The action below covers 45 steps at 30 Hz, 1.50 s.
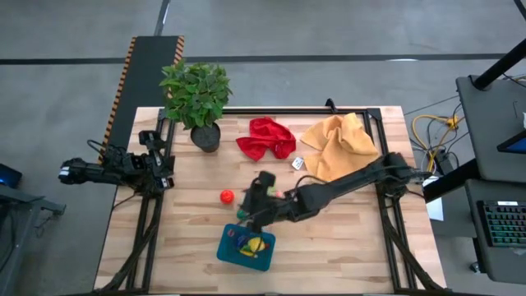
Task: Pick and placing Produce into tupperware
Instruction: Put the peach into the blue basket
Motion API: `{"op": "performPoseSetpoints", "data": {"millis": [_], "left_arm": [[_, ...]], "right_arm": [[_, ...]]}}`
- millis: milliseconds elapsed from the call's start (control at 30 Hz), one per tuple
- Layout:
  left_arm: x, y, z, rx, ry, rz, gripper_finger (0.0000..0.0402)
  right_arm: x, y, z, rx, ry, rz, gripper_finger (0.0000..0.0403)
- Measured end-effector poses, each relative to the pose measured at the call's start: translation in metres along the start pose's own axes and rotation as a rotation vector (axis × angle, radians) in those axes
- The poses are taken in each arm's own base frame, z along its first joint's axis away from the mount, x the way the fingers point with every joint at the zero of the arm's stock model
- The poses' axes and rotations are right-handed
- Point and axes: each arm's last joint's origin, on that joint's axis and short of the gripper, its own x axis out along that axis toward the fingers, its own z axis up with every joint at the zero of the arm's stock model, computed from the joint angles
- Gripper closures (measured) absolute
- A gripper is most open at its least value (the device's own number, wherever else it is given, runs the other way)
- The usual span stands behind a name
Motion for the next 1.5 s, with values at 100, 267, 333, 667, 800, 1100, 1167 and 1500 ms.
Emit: {"op": "performPoseSetpoints", "data": {"millis": [100,267,333,667,800,1100,1167,1500], "left_arm": [[0.000,0.000,0.000,0.000,0.002,-0.001,0.0202],[0.000,0.000,0.000,0.000,0.001,-0.001,0.0202],[0.000,0.000,0.000,0.000,0.003,-0.001,0.0202],[0.000,0.000,0.000,-0.001,-0.002,0.001,0.0202],[0.000,0.000,0.000,0.000,-0.002,0.001,0.0202],[0.000,0.000,0.000,0.000,-0.001,0.001,0.0202],[0.000,0.000,0.000,0.000,-0.001,0.001,0.0202],[0.000,0.000,0.000,0.001,0.000,0.000,0.0202]], "right_arm": [[-0.022,-0.008,-0.005,-0.005,0.003,0.005,0.0211],[-0.056,-0.019,-0.035,-0.024,0.033,0.022,0.0214],[-0.063,-0.026,-0.053,0.000,0.035,0.022,0.0217],[-0.063,-0.059,-0.153,0.224,-0.009,0.026,0.0230],[-0.057,-0.061,-0.175,0.321,-0.036,0.034,0.0224],[-0.036,-0.060,-0.194,0.477,0.060,0.059,0.0128],[-0.027,-0.058,-0.196,0.453,0.079,0.046,0.0103],[0.008,-0.046,-0.197,0.315,0.110,-0.029,0.0072]]}}
